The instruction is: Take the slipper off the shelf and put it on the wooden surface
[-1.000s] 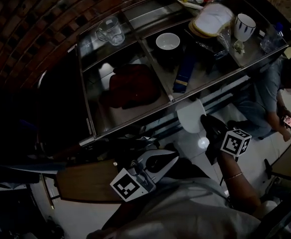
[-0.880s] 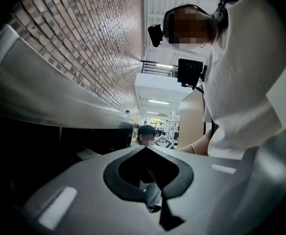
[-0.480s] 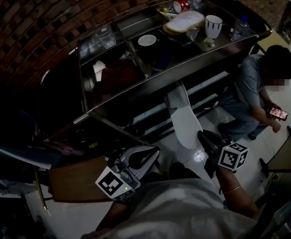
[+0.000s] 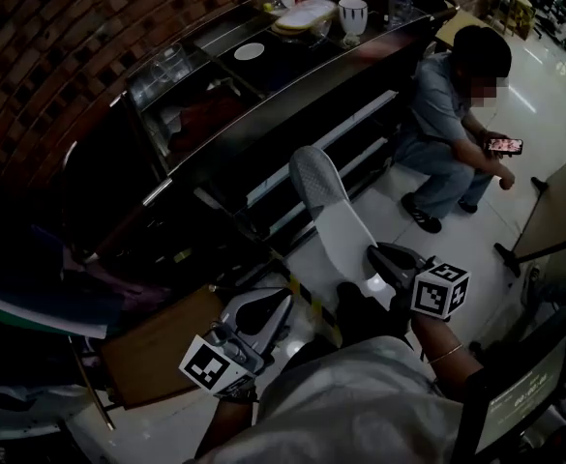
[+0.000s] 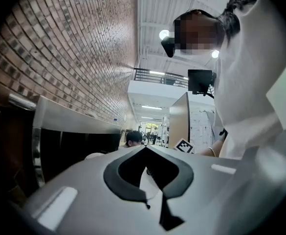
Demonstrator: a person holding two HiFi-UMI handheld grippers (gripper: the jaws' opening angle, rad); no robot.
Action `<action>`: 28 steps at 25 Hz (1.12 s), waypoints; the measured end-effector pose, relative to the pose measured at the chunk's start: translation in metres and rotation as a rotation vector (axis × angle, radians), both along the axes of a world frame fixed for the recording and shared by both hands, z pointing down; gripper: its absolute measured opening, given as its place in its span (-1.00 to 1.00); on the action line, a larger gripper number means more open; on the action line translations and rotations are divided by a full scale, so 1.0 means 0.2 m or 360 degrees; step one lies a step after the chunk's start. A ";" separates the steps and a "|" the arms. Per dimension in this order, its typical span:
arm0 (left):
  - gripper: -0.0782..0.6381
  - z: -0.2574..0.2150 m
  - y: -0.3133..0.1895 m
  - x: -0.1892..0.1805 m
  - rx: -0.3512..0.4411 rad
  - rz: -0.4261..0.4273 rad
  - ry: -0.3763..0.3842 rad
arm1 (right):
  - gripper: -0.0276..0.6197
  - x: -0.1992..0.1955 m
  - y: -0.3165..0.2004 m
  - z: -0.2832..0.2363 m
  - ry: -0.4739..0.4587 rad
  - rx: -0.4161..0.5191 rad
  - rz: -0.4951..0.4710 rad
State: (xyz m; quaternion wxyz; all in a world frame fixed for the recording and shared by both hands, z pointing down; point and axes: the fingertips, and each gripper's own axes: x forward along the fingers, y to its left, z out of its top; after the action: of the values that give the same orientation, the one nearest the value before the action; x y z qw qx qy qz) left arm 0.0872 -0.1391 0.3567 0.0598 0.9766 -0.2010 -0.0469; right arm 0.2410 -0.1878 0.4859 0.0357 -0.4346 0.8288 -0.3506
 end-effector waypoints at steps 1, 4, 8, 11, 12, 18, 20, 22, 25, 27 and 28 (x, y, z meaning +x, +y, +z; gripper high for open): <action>-0.79 0.01 0.05 -0.06 -0.0016 -0.0004 0.0024 | -0.82 -0.04 0.07 -0.01 0.0011 0.0004 0.0011; -0.79 0.04 0.20 -0.23 -0.0039 -0.0007 0.0040 | -0.82 -0.17 0.27 -0.03 0.0024 0.0028 0.0040; -0.79 0.04 0.36 -0.36 -0.0035 0.0019 0.0012 | -0.82 -0.33 0.48 -0.06 0.0010 0.0017 0.0064; -0.80 -0.01 0.46 -0.41 0.0006 0.0033 0.0023 | -0.82 -0.38 0.60 -0.11 0.0031 0.0060 0.0057; -0.80 -0.02 0.49 -0.41 0.0020 0.0031 0.0027 | -0.82 -0.39 0.63 -0.13 0.0037 0.0073 0.0054; -0.80 0.00 0.77 -0.47 0.0011 -0.0020 0.0013 | -0.82 -0.49 0.91 -0.13 -0.0008 0.0090 0.0013; -0.80 0.01 0.87 -0.46 0.0003 -0.0045 0.0031 | -0.82 -0.49 1.01 -0.14 -0.0020 0.0084 -0.0001; -0.79 -0.01 0.98 -0.47 0.0031 -0.0070 0.0053 | -0.82 -0.50 1.11 -0.16 -0.0031 0.0089 -0.0017; -0.79 0.01 1.17 -0.54 -0.0003 -0.0143 0.0020 | -0.82 -0.58 1.28 -0.15 -0.0075 0.0085 -0.0053; -0.79 0.00 1.29 -0.55 -0.0037 -0.0194 0.0028 | -0.82 -0.62 1.39 -0.17 -0.0088 0.0096 -0.0081; -0.80 0.00 1.35 -0.56 -0.0051 -0.0217 0.0031 | -0.82 -0.63 1.43 -0.17 -0.0093 0.0100 -0.0093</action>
State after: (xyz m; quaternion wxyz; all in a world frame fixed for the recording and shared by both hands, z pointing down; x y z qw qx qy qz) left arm -0.0247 0.1310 0.3559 0.0740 0.9591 -0.2673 -0.0573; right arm 0.1152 0.0988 0.4522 0.0633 -0.3984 0.8504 -0.3379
